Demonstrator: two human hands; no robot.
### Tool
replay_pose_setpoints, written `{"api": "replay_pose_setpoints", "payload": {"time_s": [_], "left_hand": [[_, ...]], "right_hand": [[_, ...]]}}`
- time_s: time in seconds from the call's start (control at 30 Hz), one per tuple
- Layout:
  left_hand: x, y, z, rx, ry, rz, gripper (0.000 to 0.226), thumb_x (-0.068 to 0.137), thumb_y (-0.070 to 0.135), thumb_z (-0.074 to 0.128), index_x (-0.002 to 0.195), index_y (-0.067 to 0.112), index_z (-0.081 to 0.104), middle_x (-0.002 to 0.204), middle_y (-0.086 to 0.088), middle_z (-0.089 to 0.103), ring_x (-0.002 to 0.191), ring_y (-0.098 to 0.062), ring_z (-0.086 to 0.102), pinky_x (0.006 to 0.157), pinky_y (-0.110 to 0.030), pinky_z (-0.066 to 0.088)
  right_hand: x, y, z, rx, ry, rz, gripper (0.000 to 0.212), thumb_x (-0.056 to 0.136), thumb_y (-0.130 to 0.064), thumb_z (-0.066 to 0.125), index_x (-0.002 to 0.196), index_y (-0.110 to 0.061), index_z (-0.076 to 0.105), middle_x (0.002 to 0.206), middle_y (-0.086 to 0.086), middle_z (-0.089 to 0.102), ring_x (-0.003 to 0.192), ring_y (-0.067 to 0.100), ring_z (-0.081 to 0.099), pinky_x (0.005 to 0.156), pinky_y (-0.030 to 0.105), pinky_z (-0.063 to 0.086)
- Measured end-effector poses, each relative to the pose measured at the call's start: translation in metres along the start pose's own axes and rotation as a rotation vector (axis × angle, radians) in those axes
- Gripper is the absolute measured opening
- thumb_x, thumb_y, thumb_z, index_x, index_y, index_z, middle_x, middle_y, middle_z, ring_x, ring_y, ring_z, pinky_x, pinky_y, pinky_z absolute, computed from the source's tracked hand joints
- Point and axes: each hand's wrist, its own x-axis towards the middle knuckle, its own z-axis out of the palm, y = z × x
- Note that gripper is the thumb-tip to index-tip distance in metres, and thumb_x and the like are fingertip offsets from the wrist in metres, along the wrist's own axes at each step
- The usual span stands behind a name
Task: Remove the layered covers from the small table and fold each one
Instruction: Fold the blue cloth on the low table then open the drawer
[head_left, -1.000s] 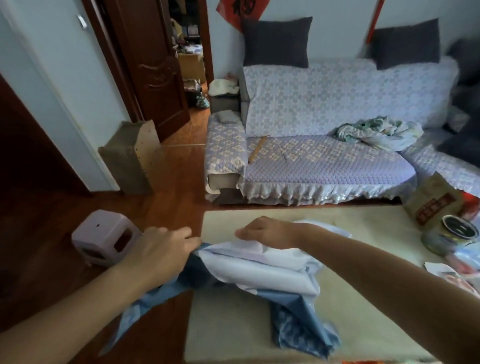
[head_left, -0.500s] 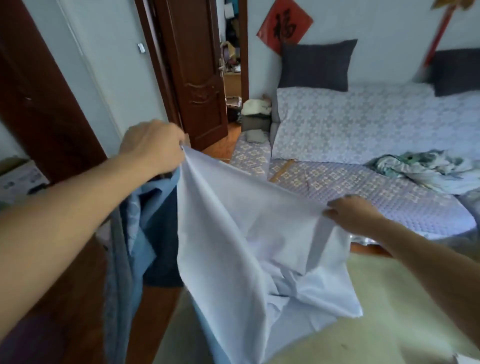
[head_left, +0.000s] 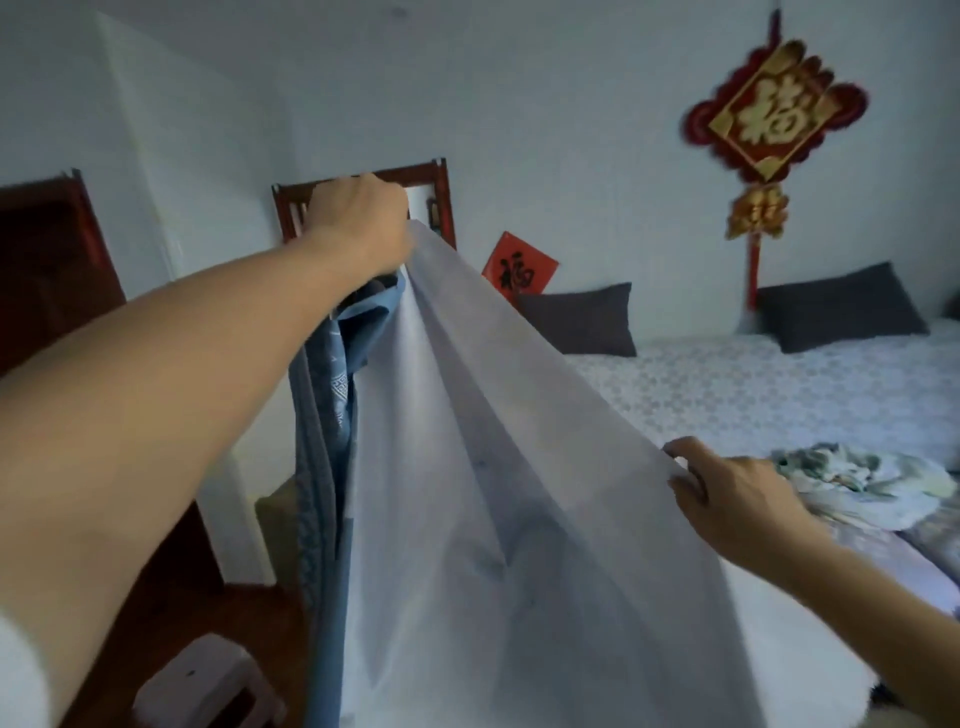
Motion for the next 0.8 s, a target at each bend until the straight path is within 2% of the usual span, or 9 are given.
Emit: {"api": "replay_pose_setpoints", "payload": {"time_s": [0.07, 0.13, 0.27, 0.33, 0.37, 0.47, 0.53, 0.63, 0.8], "left_hand": [[0.002, 0.011, -0.010, 0.004, 0.011, 0.029, 0.024, 0.087, 0.016, 0.059, 0.106, 0.006, 0.070, 0.106, -0.022, 0.067, 0.096, -0.043, 0.065, 0.077, -0.043, 0.050], [0.002, 0.025, -0.018, 0.004, 0.004, 0.069, 0.024, 0.087, 0.016, 0.060, 0.107, 0.006, 0.070, 0.109, -0.023, 0.067, 0.100, -0.044, 0.065, 0.079, -0.044, 0.051], [-0.003, 0.044, -0.029, -0.011, -0.032, 0.106, 0.017, 0.088, 0.014, 0.061, 0.100, 0.004, 0.067, 0.101, -0.023, 0.065, 0.094, -0.043, 0.063, 0.074, -0.043, 0.048], [-0.004, 0.047, -0.031, -0.025, -0.051, 0.105, 0.001, 0.087, 0.010, 0.059, 0.087, 0.009, 0.060, 0.085, -0.015, 0.056, 0.084, -0.037, 0.056, 0.075, -0.043, 0.049], [-0.002, 0.047, -0.031, -0.032, -0.066, 0.095, 0.008, 0.088, 0.009, 0.059, 0.083, 0.012, 0.054, 0.081, -0.012, 0.051, 0.082, -0.035, 0.053, 0.074, -0.043, 0.048], [0.001, 0.041, -0.028, -0.030, -0.080, 0.085, 0.010, 0.088, 0.013, 0.061, 0.085, 0.014, 0.052, 0.087, -0.013, 0.052, 0.080, -0.033, 0.051, 0.072, -0.040, 0.045], [0.003, 0.035, -0.025, -0.045, -0.089, 0.072, 0.003, 0.085, 0.013, 0.061, 0.085, 0.012, 0.059, 0.089, -0.013, 0.057, 0.079, -0.032, 0.053, 0.071, -0.039, 0.047], [0.003, 0.025, -0.020, -0.051, -0.121, 0.042, 0.003, 0.079, 0.013, 0.060, 0.082, 0.013, 0.061, 0.090, -0.012, 0.060, 0.082, -0.034, 0.058, 0.075, -0.039, 0.053], [0.003, 0.010, -0.015, -0.068, -0.139, 0.036, 0.007, 0.081, 0.014, 0.059, 0.084, 0.012, 0.065, 0.088, -0.011, 0.062, 0.079, -0.034, 0.058, 0.069, -0.037, 0.049]], "right_hand": [[-0.034, -0.032, 0.021, 0.064, -0.078, -0.129, 0.038, 0.090, -0.026, 0.063, 0.120, -0.038, 0.043, 0.072, 0.002, 0.071, 0.062, 0.030, 0.067, 0.049, 0.033, 0.040], [-0.056, -0.060, 0.056, 0.110, -0.173, -0.219, 0.037, 0.092, -0.029, 0.056, 0.125, -0.037, 0.041, 0.082, 0.000, 0.072, 0.067, 0.029, 0.067, 0.051, 0.037, 0.045], [-0.050, -0.093, 0.107, 0.293, -0.267, -0.086, 0.025, 0.095, -0.025, 0.045, 0.113, -0.030, 0.028, 0.108, 0.009, 0.061, 0.089, 0.042, 0.062, 0.067, 0.048, 0.048], [-0.048, -0.111, 0.116, 0.373, -0.185, -0.007, 0.046, 0.095, -0.027, 0.050, 0.135, -0.033, 0.028, 0.123, 0.003, 0.057, 0.091, 0.037, 0.062, 0.067, 0.043, 0.049], [-0.046, -0.119, 0.120, 0.388, -0.115, -0.004, 0.062, 0.094, -0.026, 0.051, 0.148, -0.032, 0.021, 0.132, 0.000, 0.053, 0.086, 0.036, 0.063, 0.065, 0.042, 0.049], [-0.032, -0.140, 0.123, 0.298, 0.018, -0.066, 0.088, 0.090, -0.009, 0.052, 0.156, -0.039, 0.002, 0.159, 0.003, 0.020, 0.071, 0.033, 0.060, 0.052, 0.044, 0.050], [-0.020, -0.152, 0.125, 0.323, 0.066, -0.079, 0.074, 0.094, -0.017, 0.056, 0.153, -0.040, 0.018, 0.166, 0.005, 0.004, 0.088, 0.029, 0.065, 0.053, 0.041, 0.053], [-0.008, -0.174, 0.118, 0.496, 0.085, 0.006, 0.048, 0.098, -0.051, 0.049, 0.142, -0.035, 0.038, 0.166, -0.002, -0.001, 0.124, 0.019, 0.053, 0.070, 0.038, 0.058], [0.012, -0.200, 0.106, 0.681, 0.124, 0.089, 0.049, 0.092, -0.051, 0.062, 0.134, -0.030, 0.049, 0.158, -0.004, 0.014, 0.126, 0.018, 0.048, 0.089, 0.035, 0.053]]}}
